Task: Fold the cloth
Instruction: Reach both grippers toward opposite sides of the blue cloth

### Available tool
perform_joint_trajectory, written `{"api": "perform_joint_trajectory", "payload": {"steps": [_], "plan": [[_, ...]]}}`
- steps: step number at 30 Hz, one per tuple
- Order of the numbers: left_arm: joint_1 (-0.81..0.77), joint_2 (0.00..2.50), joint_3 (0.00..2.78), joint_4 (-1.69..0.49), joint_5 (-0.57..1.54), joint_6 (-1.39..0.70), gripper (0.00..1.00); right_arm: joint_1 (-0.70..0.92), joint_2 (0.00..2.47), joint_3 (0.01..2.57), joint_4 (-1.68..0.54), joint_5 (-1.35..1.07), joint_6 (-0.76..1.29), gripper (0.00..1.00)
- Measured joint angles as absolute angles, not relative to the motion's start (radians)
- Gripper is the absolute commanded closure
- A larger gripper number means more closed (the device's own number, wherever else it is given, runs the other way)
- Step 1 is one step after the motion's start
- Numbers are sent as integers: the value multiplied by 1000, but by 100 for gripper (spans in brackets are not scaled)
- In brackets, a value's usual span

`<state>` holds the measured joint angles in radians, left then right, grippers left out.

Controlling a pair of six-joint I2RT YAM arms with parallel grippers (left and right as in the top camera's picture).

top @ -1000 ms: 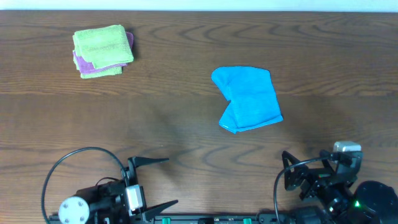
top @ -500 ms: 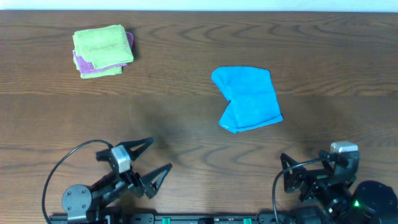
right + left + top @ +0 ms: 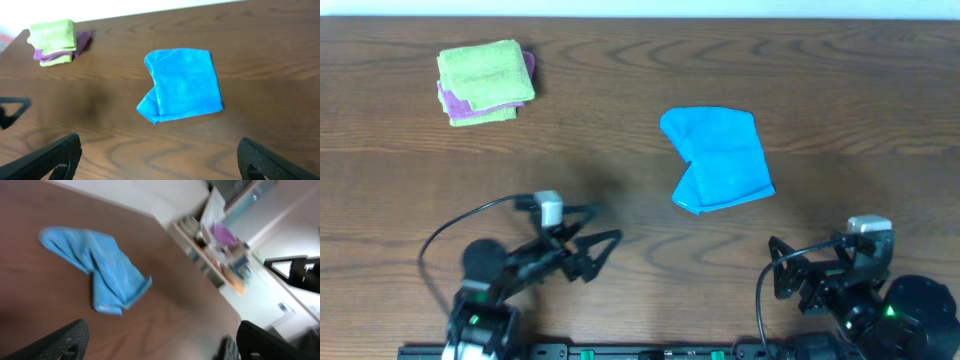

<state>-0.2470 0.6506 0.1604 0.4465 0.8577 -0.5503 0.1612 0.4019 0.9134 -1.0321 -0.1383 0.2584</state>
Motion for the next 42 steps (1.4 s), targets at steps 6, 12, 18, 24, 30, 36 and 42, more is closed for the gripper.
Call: {"api": "perform_joint_trajectory", "payload": {"steps": [6, 12, 18, 24, 30, 36, 42], "plan": [[-413, 1009, 279, 518, 801, -566, 5, 161, 406, 913, -1032, -138, 243, 1], [-482, 1280, 485, 511, 789, -581, 5, 161, 406, 913, -1042, -103, 233, 1], [-486, 1393, 553, 440, 716, -673, 5, 161, 424, 913, -1101, 18, 223, 1], [-482, 1398, 553, 420, 696, -730, 0, 160, 559, 913, -1098, 115, 222, 1], [-482, 1398, 553, 450, 696, -819, 6, 159, 657, 913, -1038, 136, 255, 1], [-486, 1415, 553, 457, 700, -831, 8, 157, 653, 913, -970, 131, 276, 1], [-519, 1534, 555, 543, 723, -832, 11, 155, 678, 913, -961, 130, 269, 1]]}}
